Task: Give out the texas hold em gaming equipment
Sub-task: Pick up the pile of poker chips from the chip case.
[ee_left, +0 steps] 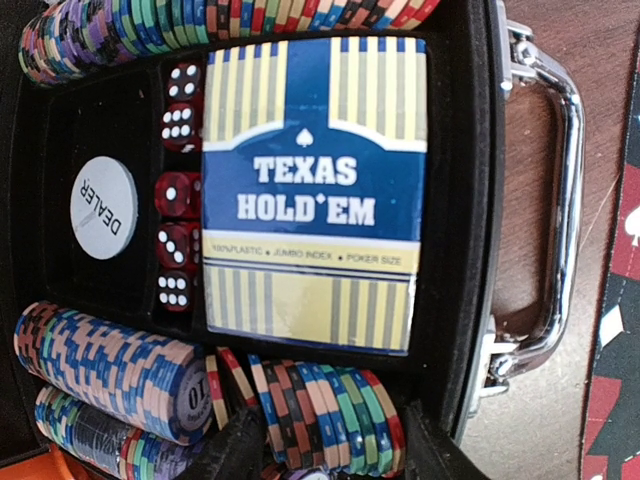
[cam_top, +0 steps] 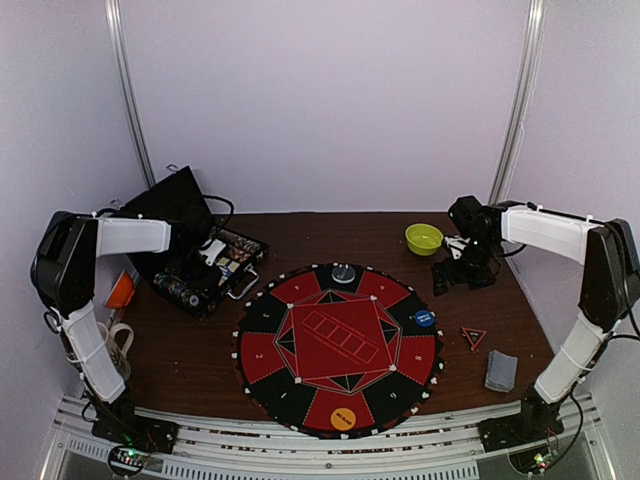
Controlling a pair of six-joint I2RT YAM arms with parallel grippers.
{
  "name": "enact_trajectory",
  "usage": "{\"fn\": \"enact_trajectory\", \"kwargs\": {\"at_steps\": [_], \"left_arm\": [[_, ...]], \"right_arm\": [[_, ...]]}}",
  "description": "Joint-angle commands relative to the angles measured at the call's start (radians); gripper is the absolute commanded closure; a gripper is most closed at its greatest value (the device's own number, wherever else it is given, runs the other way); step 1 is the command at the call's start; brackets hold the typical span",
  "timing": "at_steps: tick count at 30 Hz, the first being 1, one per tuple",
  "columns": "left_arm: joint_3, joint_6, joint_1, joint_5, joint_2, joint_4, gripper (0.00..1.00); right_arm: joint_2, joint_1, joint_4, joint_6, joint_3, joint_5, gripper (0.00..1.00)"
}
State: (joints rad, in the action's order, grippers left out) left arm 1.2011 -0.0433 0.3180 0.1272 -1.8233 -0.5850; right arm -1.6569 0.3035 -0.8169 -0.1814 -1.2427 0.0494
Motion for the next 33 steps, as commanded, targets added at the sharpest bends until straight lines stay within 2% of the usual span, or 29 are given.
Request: {"fn": "enact_trajectory", "kwargs": {"at_steps": [1, 9, 15, 18, 22, 25, 33], "left_arm": [[-0.017, -0.022, -0.009, 0.046, -0.029, -0.02, 0.5], [0.009, -0.017, -0.023, 0.111, -0.073, -0.021, 0.47], [0.02, 0.004, -0.042, 0.08, -0.079, -0.031, 0.51], [0.024, 0.02, -0.047, 0.111, -0.084, -0.051, 0.51], [0.022, 0.047, -0.064, 0.115, -0.072, -0.071, 0.6], [0.018, 0.047, -0.066, 0.109, -0.061, -0.069, 0.63], [0.007, 0.037, -0.075, 0.031, -0.067, -0.088, 0.58]], "right_arm": [[0.016, 0.006, -0.01, 0.006, 0.024, -0.007, 0.0], [0.017, 0.006, -0.014, 0.01, 0.028, -0.006, 0.0], [0.028, 0.006, -0.016, 0.014, 0.037, -0.016, 0.0], [0.027, 0.005, -0.013, 0.011, 0.042, -0.012, 0.0], [0.025, 0.006, -0.011, 0.013, 0.04, -0.01, 0.0], [0.028, 0.006, -0.012, 0.016, 0.042, -0.011, 0.0], [0.032, 0.006, -0.009, 0.016, 0.054, -0.007, 0.0]]}}
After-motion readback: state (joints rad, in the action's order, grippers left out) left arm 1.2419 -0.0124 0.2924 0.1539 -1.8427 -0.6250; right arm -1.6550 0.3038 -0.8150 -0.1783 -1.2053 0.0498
